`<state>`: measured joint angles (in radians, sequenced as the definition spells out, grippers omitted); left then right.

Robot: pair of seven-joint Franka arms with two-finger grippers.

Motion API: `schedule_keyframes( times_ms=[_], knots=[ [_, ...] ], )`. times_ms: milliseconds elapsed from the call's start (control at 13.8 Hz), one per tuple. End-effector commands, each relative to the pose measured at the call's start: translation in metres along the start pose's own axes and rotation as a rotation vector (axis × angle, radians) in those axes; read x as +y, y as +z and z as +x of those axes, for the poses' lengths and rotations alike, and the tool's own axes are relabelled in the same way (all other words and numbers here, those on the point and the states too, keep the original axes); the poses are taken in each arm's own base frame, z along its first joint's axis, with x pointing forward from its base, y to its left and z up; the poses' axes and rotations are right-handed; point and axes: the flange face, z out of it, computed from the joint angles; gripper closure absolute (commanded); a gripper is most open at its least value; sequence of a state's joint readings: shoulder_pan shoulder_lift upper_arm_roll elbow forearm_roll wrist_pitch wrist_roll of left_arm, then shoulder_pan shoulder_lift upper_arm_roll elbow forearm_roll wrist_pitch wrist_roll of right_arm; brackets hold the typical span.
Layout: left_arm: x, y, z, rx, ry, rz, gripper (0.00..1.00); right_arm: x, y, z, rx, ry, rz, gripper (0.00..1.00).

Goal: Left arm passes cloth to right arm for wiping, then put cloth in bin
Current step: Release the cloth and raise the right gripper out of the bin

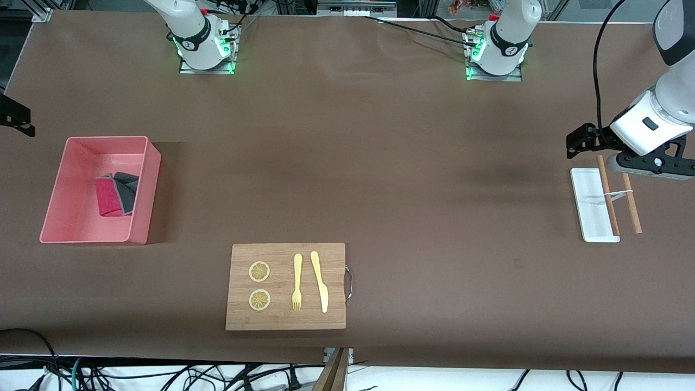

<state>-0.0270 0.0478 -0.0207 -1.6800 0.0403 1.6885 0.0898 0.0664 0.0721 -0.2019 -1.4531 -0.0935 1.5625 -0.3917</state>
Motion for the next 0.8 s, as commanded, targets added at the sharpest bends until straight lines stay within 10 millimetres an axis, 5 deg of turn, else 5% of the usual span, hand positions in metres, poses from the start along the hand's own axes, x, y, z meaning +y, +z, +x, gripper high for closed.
schedule_keyframes(
  times_ms=[0, 145, 364, 727],
  knots=[
    [-0.003, -0.004, -0.002, -0.003, 0.021, 0.019, 0.00, -0.013, -0.004, -0.009, -0.016, -0.020, 0.002, 0.00],
    [-0.003, -0.004, -0.002, -0.003, 0.021, 0.019, 0.00, -0.033, -0.004, -0.010, -0.060, 0.161, 0.024, 0.00],
    [-0.003, -0.003, -0.002, -0.004, 0.021, 0.019, 0.00, -0.091, -0.009, -0.009, -0.140, 0.375, 0.022, 0.00],
    [-0.003, -0.004, -0.002, -0.003, 0.021, 0.019, 0.00, -0.060, -0.003, -0.020, -0.153, 0.284, 0.128, 0.00]
  ],
)
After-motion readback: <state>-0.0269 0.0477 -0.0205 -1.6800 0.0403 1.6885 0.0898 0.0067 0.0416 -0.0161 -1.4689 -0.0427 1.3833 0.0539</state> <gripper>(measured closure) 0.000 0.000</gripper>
